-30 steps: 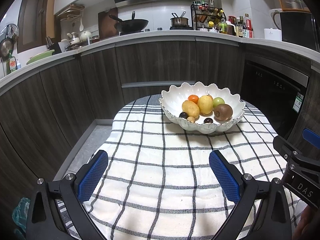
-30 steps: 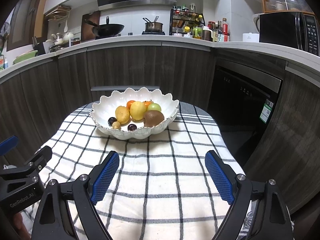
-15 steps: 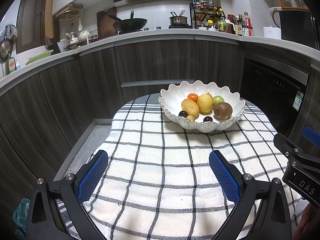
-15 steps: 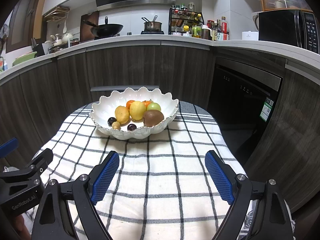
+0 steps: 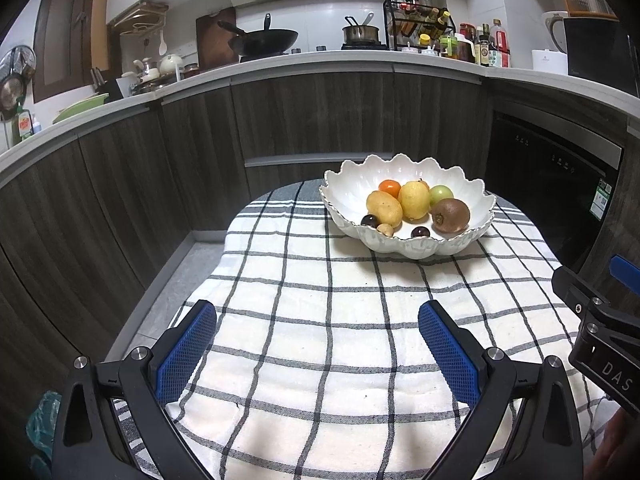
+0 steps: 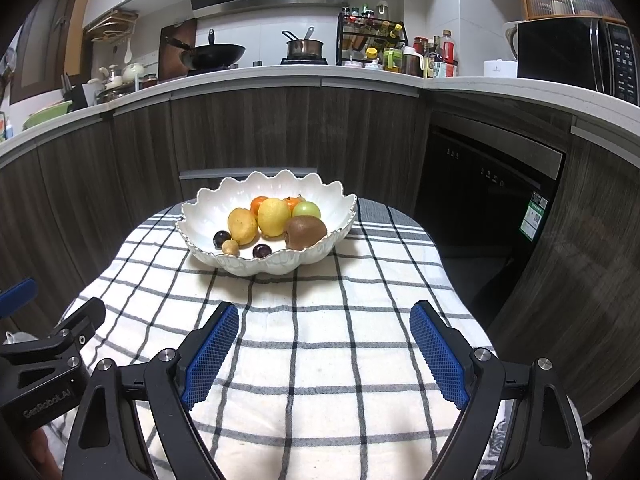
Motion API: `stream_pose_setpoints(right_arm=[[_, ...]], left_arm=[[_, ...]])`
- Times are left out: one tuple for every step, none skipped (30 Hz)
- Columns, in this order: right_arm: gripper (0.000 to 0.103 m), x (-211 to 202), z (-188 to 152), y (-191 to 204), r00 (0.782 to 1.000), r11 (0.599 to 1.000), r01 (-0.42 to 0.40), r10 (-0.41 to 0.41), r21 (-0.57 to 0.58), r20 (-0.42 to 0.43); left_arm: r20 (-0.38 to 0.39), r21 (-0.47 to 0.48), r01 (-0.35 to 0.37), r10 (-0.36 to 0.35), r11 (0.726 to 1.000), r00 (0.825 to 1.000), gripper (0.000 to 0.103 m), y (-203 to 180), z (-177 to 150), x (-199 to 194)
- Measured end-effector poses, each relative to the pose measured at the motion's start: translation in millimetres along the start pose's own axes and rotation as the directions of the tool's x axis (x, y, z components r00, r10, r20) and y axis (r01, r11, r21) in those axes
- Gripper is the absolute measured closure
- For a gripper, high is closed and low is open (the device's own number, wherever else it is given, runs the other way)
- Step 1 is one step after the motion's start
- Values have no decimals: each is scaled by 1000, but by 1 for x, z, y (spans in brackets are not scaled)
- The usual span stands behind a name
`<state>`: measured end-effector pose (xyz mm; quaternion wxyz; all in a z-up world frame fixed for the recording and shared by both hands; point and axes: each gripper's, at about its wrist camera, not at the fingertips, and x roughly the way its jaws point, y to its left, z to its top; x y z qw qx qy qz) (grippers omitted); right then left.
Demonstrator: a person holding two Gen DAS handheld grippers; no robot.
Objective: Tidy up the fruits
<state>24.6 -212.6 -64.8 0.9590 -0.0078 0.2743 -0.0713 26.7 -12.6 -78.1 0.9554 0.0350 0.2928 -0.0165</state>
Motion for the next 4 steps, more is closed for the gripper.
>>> stream_pose_setpoints(right_arm=[[15,1,0,0,1000,1000,0,0,1,-2],[15,1,-1,1,1000,1000,0,0,2,-4],[15,2,-1,1,1000,1000,1,-1,4,-5],[15,2,-1,1,1000,1000,1,-1,3,-4]], left_arm=[[0,0,0,0,1000,1000,0,0,0,0],[0,1,2,-2,1000,1000,0,0,0,1],[-2,2,2,-2,1000,1000,0,0,0,1],[-3,2,4,-4,1000,1000,0,0,0,1]])
